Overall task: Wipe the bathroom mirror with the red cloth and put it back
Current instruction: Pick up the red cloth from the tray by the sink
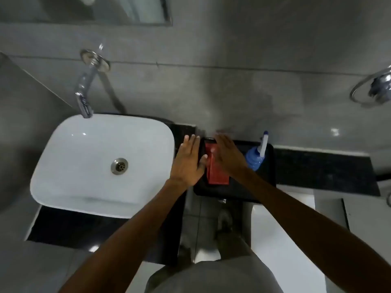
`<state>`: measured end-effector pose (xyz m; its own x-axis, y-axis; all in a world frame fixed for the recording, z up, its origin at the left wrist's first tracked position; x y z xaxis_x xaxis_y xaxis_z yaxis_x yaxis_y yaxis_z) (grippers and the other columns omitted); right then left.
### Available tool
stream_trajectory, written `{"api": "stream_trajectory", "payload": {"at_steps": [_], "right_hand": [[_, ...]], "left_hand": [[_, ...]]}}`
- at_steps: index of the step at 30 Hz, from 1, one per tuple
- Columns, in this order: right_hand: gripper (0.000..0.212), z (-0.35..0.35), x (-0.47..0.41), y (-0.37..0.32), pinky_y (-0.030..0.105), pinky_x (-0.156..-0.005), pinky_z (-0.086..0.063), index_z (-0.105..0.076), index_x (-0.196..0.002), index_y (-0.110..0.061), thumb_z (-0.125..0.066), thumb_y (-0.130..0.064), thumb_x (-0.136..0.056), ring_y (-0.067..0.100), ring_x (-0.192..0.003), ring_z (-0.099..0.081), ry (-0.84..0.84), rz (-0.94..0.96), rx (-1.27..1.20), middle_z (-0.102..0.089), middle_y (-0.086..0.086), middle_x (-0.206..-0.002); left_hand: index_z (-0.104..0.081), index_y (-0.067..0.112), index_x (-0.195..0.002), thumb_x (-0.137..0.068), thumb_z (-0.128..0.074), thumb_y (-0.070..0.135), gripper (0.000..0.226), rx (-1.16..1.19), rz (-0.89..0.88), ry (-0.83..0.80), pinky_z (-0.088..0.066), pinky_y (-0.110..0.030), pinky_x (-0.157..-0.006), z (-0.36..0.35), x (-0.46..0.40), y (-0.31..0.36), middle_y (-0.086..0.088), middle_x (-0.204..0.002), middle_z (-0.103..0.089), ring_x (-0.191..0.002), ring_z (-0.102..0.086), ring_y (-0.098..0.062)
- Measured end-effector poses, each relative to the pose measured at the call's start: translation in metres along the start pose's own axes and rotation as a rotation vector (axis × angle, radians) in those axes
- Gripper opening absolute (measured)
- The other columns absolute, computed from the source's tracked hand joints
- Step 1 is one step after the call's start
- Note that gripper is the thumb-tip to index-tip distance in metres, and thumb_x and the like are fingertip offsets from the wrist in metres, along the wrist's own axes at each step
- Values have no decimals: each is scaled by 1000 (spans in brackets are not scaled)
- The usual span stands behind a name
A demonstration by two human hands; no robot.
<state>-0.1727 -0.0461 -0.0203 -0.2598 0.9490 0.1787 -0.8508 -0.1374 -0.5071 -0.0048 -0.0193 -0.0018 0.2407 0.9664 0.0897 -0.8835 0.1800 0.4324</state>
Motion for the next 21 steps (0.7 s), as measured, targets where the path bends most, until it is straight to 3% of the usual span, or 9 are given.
{"api": "stream_trajectory", "payload": {"at_steps": [5, 9, 13, 16, 18, 20, 21], "right_hand": [[58, -59, -4, 56, 46, -120, -35, -30, -156, -4, -50, -16, -102, 39, -144, -43, -87, -425, -263, -44, 21, -155], [91, -95, -22, 76, 55, -119, -35, -8, -161, -4, -64, -35, -96, 44, -145, -39, -48, -713, -392, -35, 25, -160], [80, -112, -41, 80, 51, -113, -41, -24, -155, -1, -66, -32, -94, 42, -139, -47, 51, -857, -402, -46, 25, -152], [68, -99, -52, 73, 45, -105, -51, -46, -146, -5, -71, -36, -90, 37, -127, -60, -29, -929, -667, -59, 20, -140], [49, -77, -54, 56, 45, -100, -56, -62, -131, -8, -72, -32, -88, 34, -115, -67, -15, -817, -783, -68, 17, -126], [29, -49, -51, 22, 44, -89, -60, -68, -108, -7, -71, -26, -86, 32, -101, -71, -7, -639, -766, -73, 15, -107], [23, -29, -49, -2, 40, -84, -60, -66, -101, -8, -70, -23, -84, 30, -95, -71, -19, -544, -722, -72, 14, -100]], "left_hand": [[-15, 5, -161, -108, -36, 36, 65, -34, 49, -118, -7, -46, -132, -76, -17, -5, -15, -171, -10, -160, -1, -31], [-12, 6, -162, -109, -30, 38, 64, -83, 3, -140, -6, -45, -132, -118, -33, -20, -15, -172, -6, -160, 3, -31], [-11, 8, -162, -110, -28, 40, 63, 25, 63, -133, 1, -41, -131, -136, -40, -26, -11, -172, -4, -160, 7, -27], [-4, 16, -163, -109, -25, 44, 64, 408, 265, -180, 7, -38, -127, -129, -43, -21, -3, -173, 4, -158, 14, -19], [-7, 23, -163, -110, -21, 45, 59, 787, 420, -211, 1, -41, -129, -114, -44, -11, 2, -173, 3, -159, 8, -16], [-26, 23, -160, -109, -21, 46, 56, 1220, 555, -175, -27, -40, -126, -90, -46, 1, -3, -168, -27, -156, -25, -20], [-41, 20, -153, -109, -23, 49, 57, 1476, 603, -122, -40, -37, -118, -76, -47, 7, -7, -155, -49, -145, -45, -23]]}}
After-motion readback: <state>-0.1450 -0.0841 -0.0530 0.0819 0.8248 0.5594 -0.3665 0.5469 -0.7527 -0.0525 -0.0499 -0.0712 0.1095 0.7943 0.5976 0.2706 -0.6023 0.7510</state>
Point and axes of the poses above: each hand's wrist, its own x-axis away from the middle knuckle, its own z-axis out of the back of the hand, y = z × x, the point moved 2 cm from there along -x, towards the middle knuckle
